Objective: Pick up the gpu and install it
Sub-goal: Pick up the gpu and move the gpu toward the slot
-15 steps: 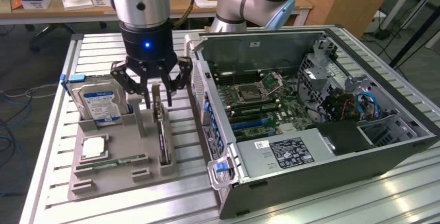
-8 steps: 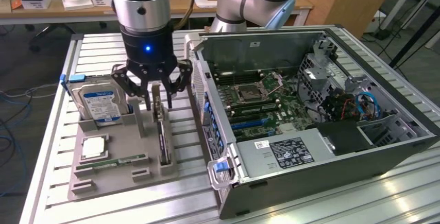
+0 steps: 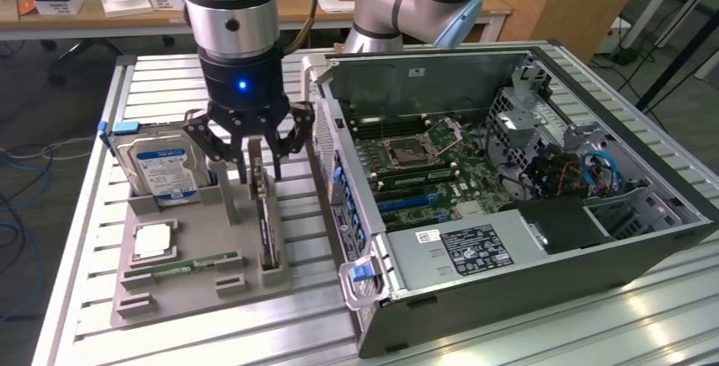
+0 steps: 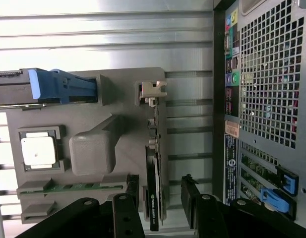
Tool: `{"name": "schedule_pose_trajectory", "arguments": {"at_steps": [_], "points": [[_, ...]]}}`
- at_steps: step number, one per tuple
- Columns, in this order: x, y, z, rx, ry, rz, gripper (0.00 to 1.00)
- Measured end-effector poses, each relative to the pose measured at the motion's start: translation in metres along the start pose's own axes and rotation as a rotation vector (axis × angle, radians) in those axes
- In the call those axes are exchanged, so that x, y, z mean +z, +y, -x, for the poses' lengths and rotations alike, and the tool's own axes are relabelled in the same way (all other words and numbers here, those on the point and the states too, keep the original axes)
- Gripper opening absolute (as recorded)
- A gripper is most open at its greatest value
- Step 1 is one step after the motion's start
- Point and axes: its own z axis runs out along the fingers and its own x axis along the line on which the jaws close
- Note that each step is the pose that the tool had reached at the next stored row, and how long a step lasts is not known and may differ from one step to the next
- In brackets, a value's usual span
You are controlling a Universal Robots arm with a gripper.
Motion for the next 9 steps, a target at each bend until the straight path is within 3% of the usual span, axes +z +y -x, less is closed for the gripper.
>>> {"name": "schedule_pose_trajectory", "arguments": {"at_steps": [9], "points": [[0.0023,0.0002,-0.0001,0.000,0.0000,-0.0001,0.47]]}}
